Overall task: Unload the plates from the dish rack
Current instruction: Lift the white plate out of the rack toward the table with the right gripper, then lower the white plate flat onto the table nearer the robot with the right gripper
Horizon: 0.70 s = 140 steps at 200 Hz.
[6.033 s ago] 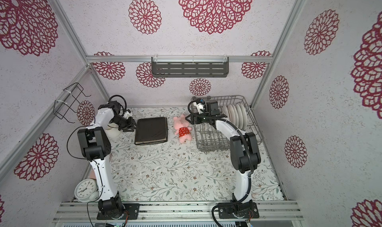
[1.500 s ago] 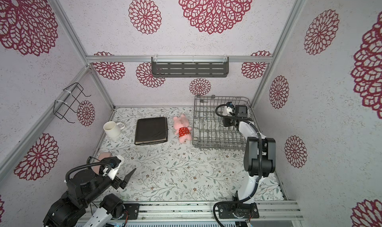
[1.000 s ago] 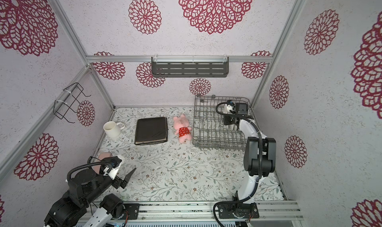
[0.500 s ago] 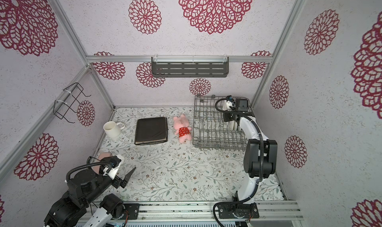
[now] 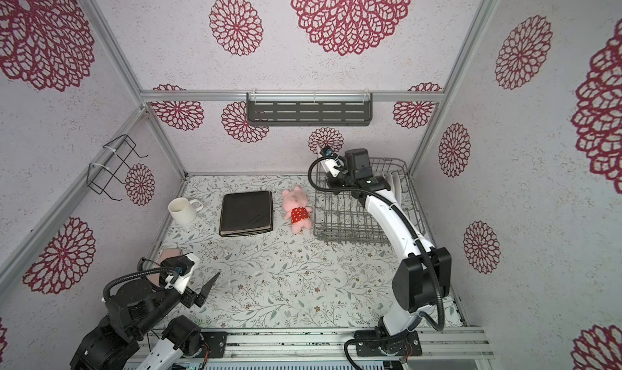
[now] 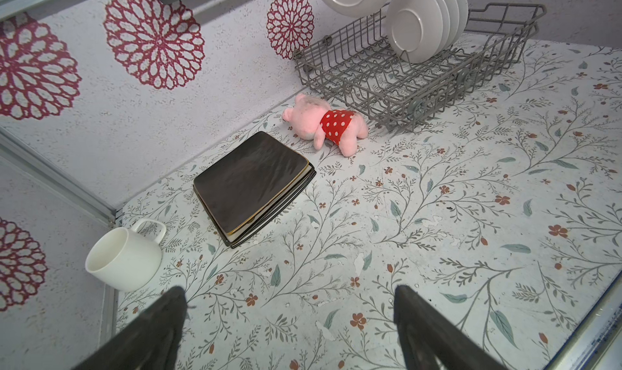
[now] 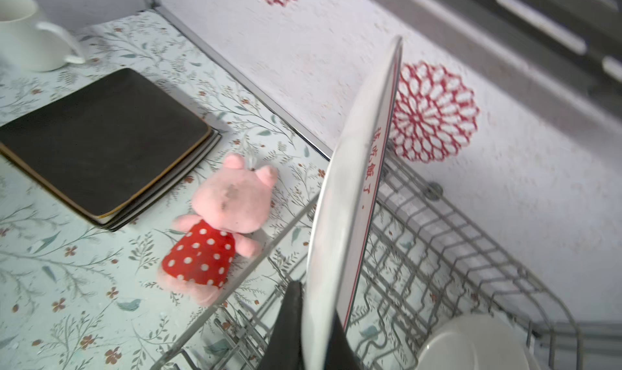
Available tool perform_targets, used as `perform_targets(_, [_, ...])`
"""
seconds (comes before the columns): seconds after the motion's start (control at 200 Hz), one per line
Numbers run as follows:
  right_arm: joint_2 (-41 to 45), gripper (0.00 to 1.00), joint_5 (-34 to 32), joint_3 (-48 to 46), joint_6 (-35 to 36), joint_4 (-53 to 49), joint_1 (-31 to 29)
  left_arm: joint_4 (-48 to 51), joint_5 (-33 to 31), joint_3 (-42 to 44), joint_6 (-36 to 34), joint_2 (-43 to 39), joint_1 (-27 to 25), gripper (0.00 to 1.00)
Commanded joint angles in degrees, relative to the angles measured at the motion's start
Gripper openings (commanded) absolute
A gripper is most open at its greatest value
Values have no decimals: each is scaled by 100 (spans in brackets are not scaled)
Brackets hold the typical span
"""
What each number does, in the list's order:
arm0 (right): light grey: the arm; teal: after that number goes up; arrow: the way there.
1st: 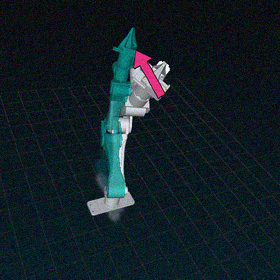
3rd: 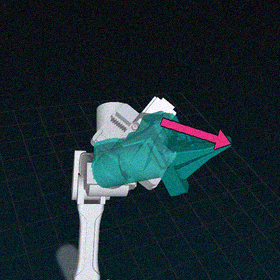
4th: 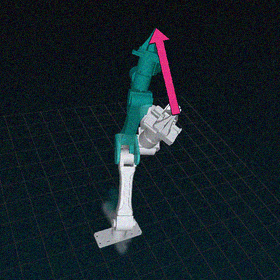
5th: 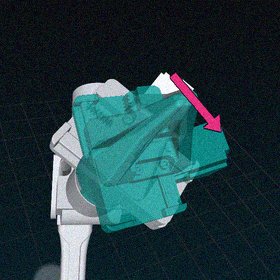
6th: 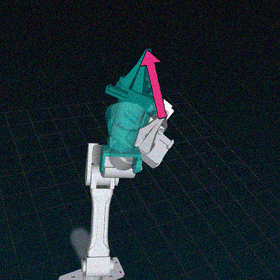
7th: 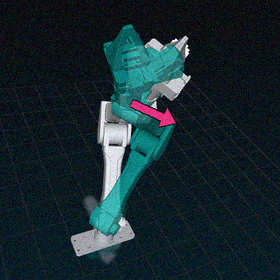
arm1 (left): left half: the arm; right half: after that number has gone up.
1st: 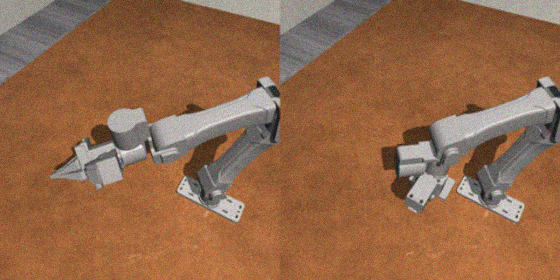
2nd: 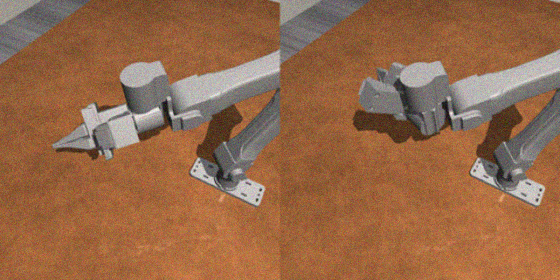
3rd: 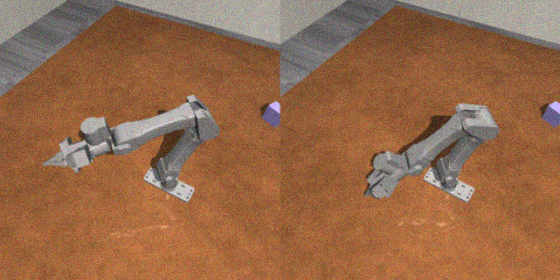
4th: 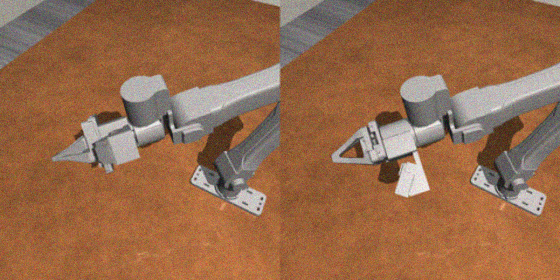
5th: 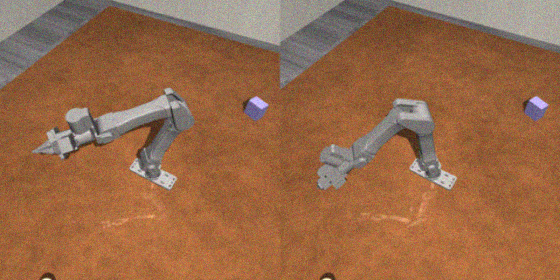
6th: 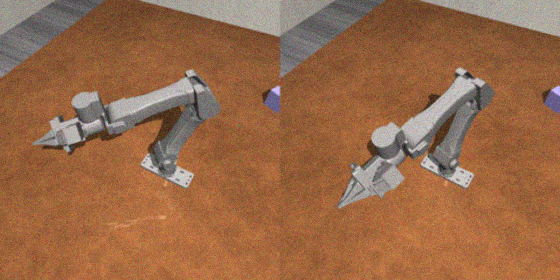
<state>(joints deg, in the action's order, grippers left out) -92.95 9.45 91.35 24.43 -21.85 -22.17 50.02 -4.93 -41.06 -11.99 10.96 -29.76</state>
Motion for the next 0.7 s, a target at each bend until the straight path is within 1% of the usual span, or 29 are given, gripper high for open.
perform_targets(0.0, [412,0,-293,-134,771,378,-566,-144,-25,71,-80,-83,-68,97])
perform_targets(0.065, [513,0,-331,-394,1101,541,-899,-180,-63,96,-84,-116,-66,97])
perform_targets(0.125, [651,0,-407,-777,1361,914,-1196,-195,-98,102,-75,-181,-65,97])
perform_targets(0.26, [862,0,-535,-1436,1702,1586,-1728,-280,-174,159,-75,-420,-67,97])
perform_targets(0.435, [915,0,-1025,-1993,2436,1909,-2392,-297,-201,160,-62,-458,-65,97])
perform_targets(0.695, [1303,0,-1554,-3165,2975,2907,-3224,-320,-242,186,-60,-562,-76,97])
